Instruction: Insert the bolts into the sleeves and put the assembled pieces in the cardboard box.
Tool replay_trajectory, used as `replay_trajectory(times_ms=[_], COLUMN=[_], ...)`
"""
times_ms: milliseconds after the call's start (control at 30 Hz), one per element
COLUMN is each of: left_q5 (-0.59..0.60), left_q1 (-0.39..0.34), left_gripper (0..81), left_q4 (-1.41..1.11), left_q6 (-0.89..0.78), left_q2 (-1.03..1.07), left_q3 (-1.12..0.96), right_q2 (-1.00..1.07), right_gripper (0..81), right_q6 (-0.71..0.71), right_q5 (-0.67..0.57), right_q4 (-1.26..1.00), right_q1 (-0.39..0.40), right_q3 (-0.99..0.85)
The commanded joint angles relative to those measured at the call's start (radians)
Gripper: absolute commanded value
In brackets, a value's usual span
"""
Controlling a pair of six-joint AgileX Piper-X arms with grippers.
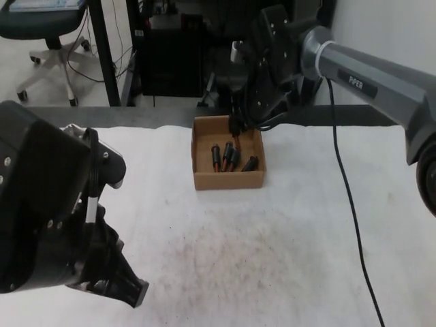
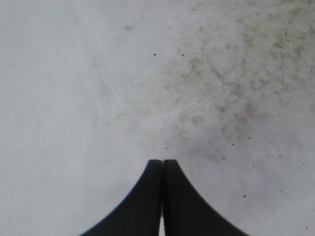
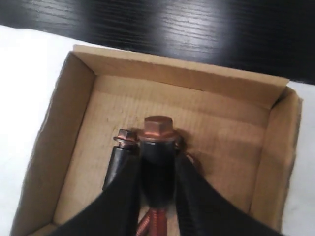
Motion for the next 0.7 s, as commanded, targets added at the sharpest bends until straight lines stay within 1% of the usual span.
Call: replay_trajectory(times_ms=[0, 67, 100, 133, 167, 200, 300, 333, 367, 467, 500, 633, 667], left_q5=[0.0, 0.0, 0.0, 0.0, 0.0, 0.0, 0.0, 0.0, 0.0, 0.0, 0.0, -0.034, -0.052], left_q1=[0.003, 0.003, 0.003, 0.003, 0.003, 0.003, 0.003, 0.003, 0.003, 0.003, 0.003, 0.003, 0.003], left_gripper=[0.2, 0.2, 0.2, 0.2, 0.2, 0.2, 0.2, 0.2, 0.2, 0.2, 0.2, 0.2, 0.2], left_q4=[0.004, 0.004, 0.004, 0.004, 0.004, 0.004, 0.004, -0.002, -0.006, -0.016, -0.02, -0.041, -0.053], left_q6=[-0.013, -0.013, -0.013, -0.013, -0.013, -0.013, -0.013, -0.019, -0.035, -0.072, -0.091, -0.178, -0.191], left_q2=[-0.003, -0.003, -0.003, -0.003, -0.003, -0.003, -0.012, -0.018, -0.03, -0.093, -0.123, -0.252, -0.284], left_q3=[-0.002, -0.002, -0.002, -0.002, -0.002, -0.002, -0.002, -0.002, -0.002, -0.002, -0.002, 0.016, 0.028], right_q2=[-0.019, -0.022, -0.025, -0.029, -0.036, -0.046, -0.083, -0.102, -0.125, -0.207, -0.244, -0.423, -0.479], right_gripper=[31.4, 42.8, 44.5, 43.4, 39.2, 32.1, 1.8, 0.1, 0.7, 0.8, 0.8, 0.8, 0.8], right_q6=[-0.018, -0.018, -0.017, -0.017, -0.017, -0.017, -0.027, -0.034, -0.049, -0.164, -0.182, -0.19, -0.197], right_q5=[-0.051, -0.051, -0.051, -0.045, -0.032, -0.019, -0.006, -0.006, -0.006, -0.006, -0.006, -0.006, -0.008], right_q4=[-0.034, -0.034, -0.024, -0.011, 0.01, 0.033, 0.105, 0.134, 0.161, 0.202, 0.203, 0.202, 0.194], right_q1=[-0.008, -0.01, -0.01, -0.01, -0.012, -0.011, -0.02, -0.025, -0.028, -0.04, -0.048, -0.091, -0.105], right_q3=[-0.022, -0.022, -0.022, -0.022, -0.022, -0.022, -0.022, -0.022, -0.022, -0.01, 0.003, 0.128, 0.193])
